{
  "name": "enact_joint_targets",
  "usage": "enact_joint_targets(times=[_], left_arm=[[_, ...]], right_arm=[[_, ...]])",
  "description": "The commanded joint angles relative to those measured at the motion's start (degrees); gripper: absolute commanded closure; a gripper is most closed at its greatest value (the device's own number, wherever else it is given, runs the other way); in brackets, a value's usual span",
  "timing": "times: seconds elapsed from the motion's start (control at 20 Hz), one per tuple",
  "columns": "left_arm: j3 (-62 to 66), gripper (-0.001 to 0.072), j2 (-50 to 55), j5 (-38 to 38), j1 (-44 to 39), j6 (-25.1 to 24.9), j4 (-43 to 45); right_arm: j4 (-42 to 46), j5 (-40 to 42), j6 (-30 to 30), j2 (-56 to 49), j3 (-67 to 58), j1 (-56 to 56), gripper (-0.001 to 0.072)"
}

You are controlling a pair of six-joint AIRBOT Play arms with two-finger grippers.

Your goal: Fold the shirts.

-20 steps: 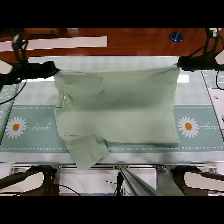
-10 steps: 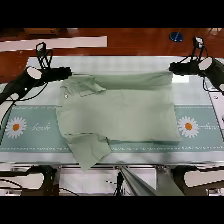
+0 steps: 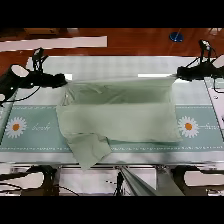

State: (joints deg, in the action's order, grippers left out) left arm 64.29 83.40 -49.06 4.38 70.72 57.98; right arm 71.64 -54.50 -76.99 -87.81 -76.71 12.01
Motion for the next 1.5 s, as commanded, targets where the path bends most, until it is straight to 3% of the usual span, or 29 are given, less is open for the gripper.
enact_joint_targets(times=[0.0, 0.3, 0.35, 0.4, 0.45, 0.5, 0.65, 0.8, 1.0, 1.05, 1.15, 1.45], left_arm=[[-1.1, 0.0685, -0.1, -7.5, 0.4, 3.5, 4.1], [-1.3, 0.0675, 5.0, -4.9, -0.1, 5.0, 4.0], [-0.9, 0.0551, 4.8, -5.6, -0.1, 5.0, 4.0], [0.3, 0.0350, 4.5, -7.4, 0.3, 5.0, 4.0], [2.6, 0.0244, 4.2, -11.0, 1.1, 4.2, 4.1], [5.2, 0.0244, 3.4, -15.4, 2.3, 2.0, 4.2], [5.6, 0.0244, -3.2, -27.3, 7.8, -1.1, 4.2], [-11.8, 0.0244, -18.4, -26.1, 15.1, -4.3, 3.9], [-34.8, 0.0236, -35.4, -30.2, 23.9, -10.3, 0.7], [-38.3, 0.0171, -37.2, -30.3, 24.3, -10.6, -2.2], [-40.0, 0.0168, -36.8, -31.6, 24.0, -13.2, -5.1], [-40.1, 0.0168, -26.1, -32.6, 21.2, -14.6, -4.9]], right_arm=[[1.0, -7.9, -0.9, 0.0, 1.6, -0.3, 0.0688], [0.6, -6.4, -1.8, -5.2, 3.1, -0.5, 0.0686], [0.5, -6.5, -1.8, -4.8, 3.0, -0.4, 0.0628], [0.5, -7.5, -1.7, -4.1, 2.4, -0.2, 0.0458], [0.7, -9.5, -0.7, -2.9, 1.3, 0.2, 0.0338], [1.1, -13.1, 0.8, -1.3, -0.5, 0.7, 0.0275], [5.0, -25.4, 2.5, 6.1, -1.6, 3.6, 0.0263], [6.5, -21.2, 5.4, 16.8, 10.6, 8.4, 0.0262], [-3.6, -18.6, 11.9, 23.1, 24.2, 16.1, 0.0216], [-5.0, -18.7, 12.0, 23.2, 25.4, 17.1, 0.0216], [-4.9, -19.0, 12.2, 23.2, 26.1, 17.5, 0.0217], [-5.5, -18.8, 12.2, 23.2, 26.1, 17.5, 0.0217]])
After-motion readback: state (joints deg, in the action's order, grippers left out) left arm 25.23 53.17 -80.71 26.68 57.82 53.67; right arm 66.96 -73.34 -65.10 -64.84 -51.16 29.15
